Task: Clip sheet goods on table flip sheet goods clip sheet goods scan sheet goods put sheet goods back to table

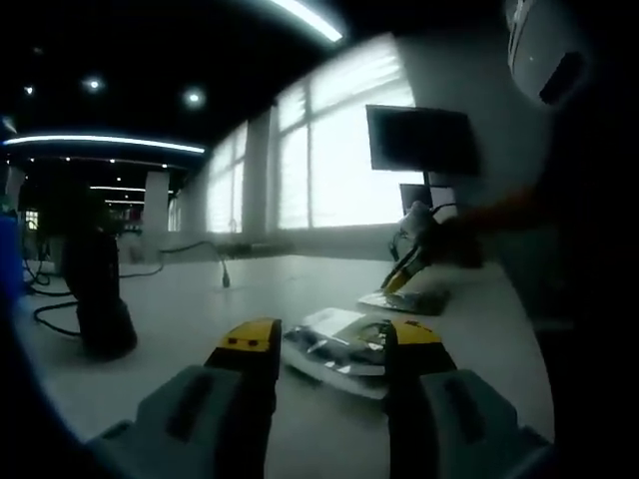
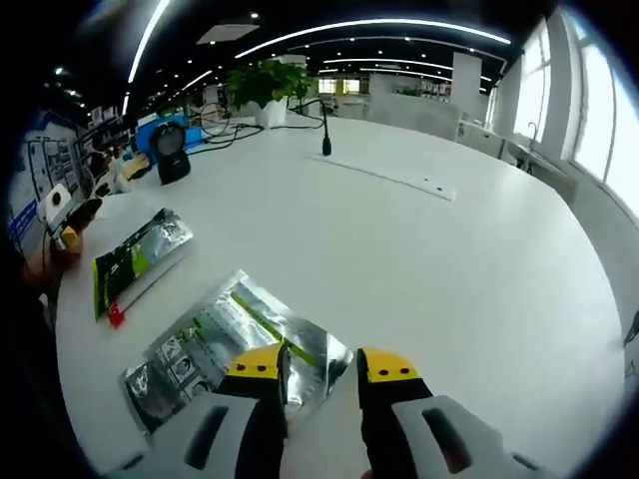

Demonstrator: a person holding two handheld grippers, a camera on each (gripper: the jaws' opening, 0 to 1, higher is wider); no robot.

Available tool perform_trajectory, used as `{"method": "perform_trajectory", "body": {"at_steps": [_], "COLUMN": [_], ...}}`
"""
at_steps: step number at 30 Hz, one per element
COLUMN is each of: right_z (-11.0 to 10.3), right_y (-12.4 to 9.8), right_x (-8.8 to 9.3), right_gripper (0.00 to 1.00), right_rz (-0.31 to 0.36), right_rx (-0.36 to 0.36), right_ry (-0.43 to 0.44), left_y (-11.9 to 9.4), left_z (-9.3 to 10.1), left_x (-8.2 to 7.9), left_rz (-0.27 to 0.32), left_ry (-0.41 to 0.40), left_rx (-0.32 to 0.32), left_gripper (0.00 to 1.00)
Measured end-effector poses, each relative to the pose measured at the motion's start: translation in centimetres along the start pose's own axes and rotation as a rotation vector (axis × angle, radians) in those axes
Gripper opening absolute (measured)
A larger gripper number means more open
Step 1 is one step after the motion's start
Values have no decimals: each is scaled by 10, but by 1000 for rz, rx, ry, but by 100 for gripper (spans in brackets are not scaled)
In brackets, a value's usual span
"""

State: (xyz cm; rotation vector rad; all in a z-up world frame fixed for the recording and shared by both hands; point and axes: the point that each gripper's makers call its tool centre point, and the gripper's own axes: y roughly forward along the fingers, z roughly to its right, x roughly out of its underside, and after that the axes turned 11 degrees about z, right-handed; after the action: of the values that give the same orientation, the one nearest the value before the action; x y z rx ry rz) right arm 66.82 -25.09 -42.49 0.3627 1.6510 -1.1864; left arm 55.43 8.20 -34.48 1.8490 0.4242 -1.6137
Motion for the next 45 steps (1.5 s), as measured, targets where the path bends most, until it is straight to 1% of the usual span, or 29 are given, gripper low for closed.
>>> {"method": "perform_trajectory", "body": {"at_steps": [2,4,8,12,17,22,27,29,32,37,41,42,45], "right_z": [1,3,2,0,0,0,-5,-3,0,-1,0,0,-3], "right_y": [0,1,1,1,1,1,1,2,2,3,3,3,0], "right_x": [0,0,0,0,1,1,0,-1,-1,-1,-3,-4,-6], "right_gripper": [20,13,13,13,11,10,2,2,1,0,0,0,0], "right_rz": [-1,1,-4,-24,-45,-53,-62,-61,-59,-37,-2,8,28], "right_rx": [8,25,25,23,25,22,-4,-5,-5,3,19,21,13], "right_ry": [13,28,8,-13,-7,-5,15,19,55,58,80,101,128], "left_y": [0,0,0,0,1,1,1,1,1,1,1,1,0], "left_z": [1,1,1,2,2,2,2,1,0,2,2,2,2], "left_x": [1,1,1,1,1,1,1,0,0,1,1,1,1], "left_rz": [-4,-6,-8,-12,-12,-14,-13,-9,-10,-14,-12,-12,-13], "left_ry": [7,12,14,19,20,25,31,29,27,30,25,26,28], "left_rx": [2,2,-1,1,-1,0,-1,-5,-7,-2,-2,-1,-2], "left_gripper": [34,34,34,34,34,34,34,34,34,34,34,34,34]}}
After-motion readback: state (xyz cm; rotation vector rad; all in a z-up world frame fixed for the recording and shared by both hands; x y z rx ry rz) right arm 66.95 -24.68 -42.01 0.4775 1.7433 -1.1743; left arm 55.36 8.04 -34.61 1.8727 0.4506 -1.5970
